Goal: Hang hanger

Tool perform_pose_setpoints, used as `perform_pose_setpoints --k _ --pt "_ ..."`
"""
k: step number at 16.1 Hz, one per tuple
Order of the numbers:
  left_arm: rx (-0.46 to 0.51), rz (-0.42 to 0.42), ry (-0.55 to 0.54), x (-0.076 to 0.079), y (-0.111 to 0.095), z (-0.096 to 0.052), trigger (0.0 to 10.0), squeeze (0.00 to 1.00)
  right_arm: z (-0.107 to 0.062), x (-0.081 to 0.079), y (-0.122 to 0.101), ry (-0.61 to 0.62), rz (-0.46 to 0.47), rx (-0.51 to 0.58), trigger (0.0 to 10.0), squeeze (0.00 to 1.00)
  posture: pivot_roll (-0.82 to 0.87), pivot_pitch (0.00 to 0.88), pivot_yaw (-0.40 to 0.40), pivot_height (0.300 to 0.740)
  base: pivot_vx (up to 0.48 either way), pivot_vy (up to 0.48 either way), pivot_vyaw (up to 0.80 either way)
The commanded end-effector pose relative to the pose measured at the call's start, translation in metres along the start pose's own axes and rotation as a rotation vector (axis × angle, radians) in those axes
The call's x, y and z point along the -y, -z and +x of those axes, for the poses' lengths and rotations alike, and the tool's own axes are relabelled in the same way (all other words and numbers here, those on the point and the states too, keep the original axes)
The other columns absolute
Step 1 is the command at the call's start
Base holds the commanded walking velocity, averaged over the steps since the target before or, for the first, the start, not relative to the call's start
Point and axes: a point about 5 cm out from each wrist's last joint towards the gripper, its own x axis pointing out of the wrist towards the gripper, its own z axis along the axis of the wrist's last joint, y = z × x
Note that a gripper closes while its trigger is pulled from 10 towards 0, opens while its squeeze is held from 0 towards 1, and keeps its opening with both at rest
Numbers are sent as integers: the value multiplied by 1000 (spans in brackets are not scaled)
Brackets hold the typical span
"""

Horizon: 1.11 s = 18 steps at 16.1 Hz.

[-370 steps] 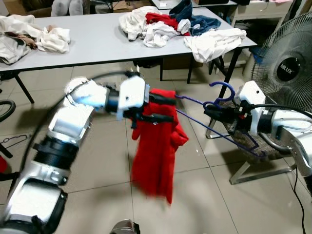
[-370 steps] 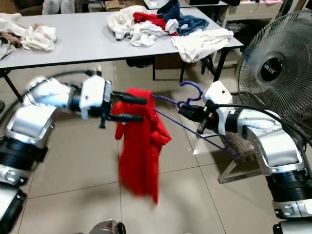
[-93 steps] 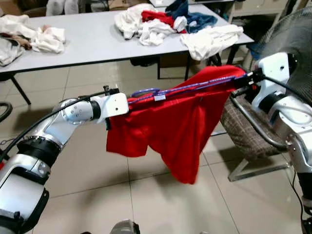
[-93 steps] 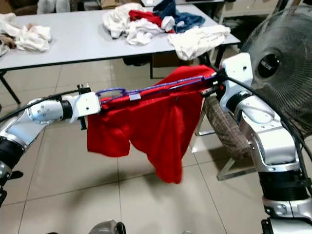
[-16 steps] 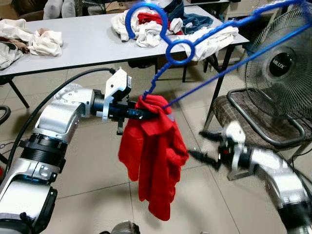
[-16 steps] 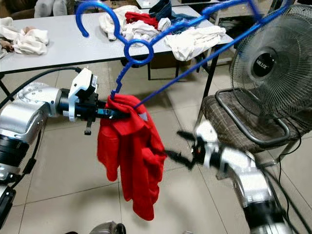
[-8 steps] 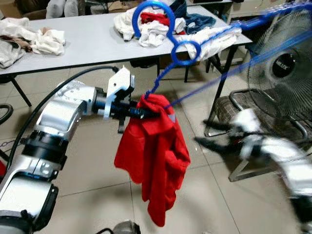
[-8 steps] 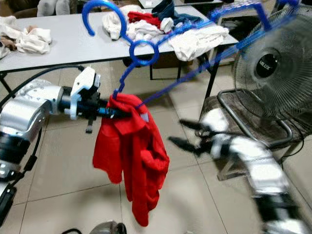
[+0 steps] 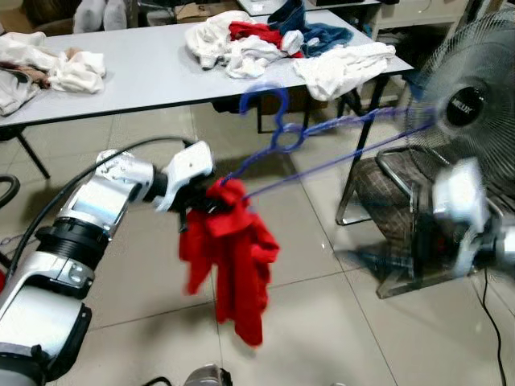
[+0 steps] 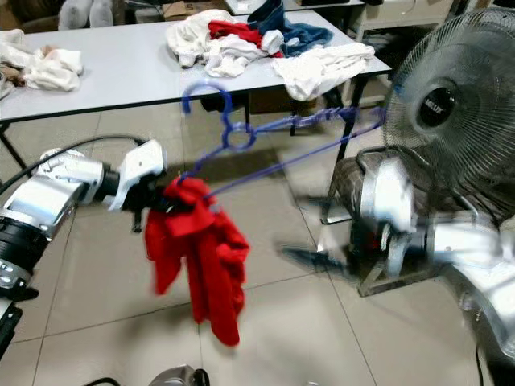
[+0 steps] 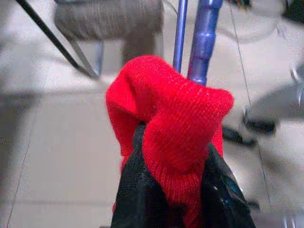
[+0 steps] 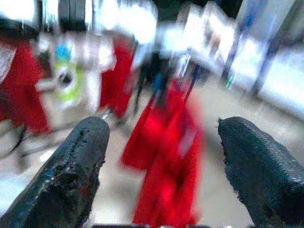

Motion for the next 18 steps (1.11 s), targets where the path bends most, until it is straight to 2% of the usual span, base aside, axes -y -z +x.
perform_pose_setpoints --k 1,3,4,6,7,8,11,12,13,14,18 --pt "-36 71 16 -4 -12 -7 0 0 -2 9 -18 66 -55 34 10000 1000 -33 0 95 740 0 0 0" --pt "-87 102 64 -5 -16 -7 0 0 -4 21 -31 82 -116 -18 10000 1000 -32 0 91 740 0 0 0" --pt "-138 135 85 -7 -20 -7 0 0 -7 27 -34 61 -133 -93 10000 1000 -33 0 88 740 0 0 0" --pt "-201 195 112 -10 -31 -7 0 0 -12 35 -19 18 -64 -234 10000 1000 -27 0 72 740 0 0 0" --pt "-210 204 125 -10 -34 -7 0 0 -12 38 -14 22 -40 -256 10000 996 -24 0 67 740 0 0 0" --pt "-246 228 151 -9 -39 -7 0 0 -10 47 -5 51 -31 -299 10000 0 -21 0 63 740 0 0 0" --pt "-284 271 175 -10 -45 -4 0 0 4 50 -1 -56 16 -294 10000 0 -13 0 53 740 0 0 0" --pt "-297 275 183 -9 -45 -3 0 0 10 53 4 -70 20 -302 9529 0 -11 0 52 740 0 0 0" --pt "-303 272 191 -9 -45 -2 0 0 17 52 8 -106 25 -306 2980 0 -7 0 50 740 0 0 0" --pt "-312 271 196 -8 -44 -1 0 0 24 49 11 -155 27 -310 0 0 -7 0 50 740 0 0 0" --pt "-323 277 204 -8 -44 1 0 0 43 47 22 -231 41 -327 0 0 4 0 45 740 0 0 0"
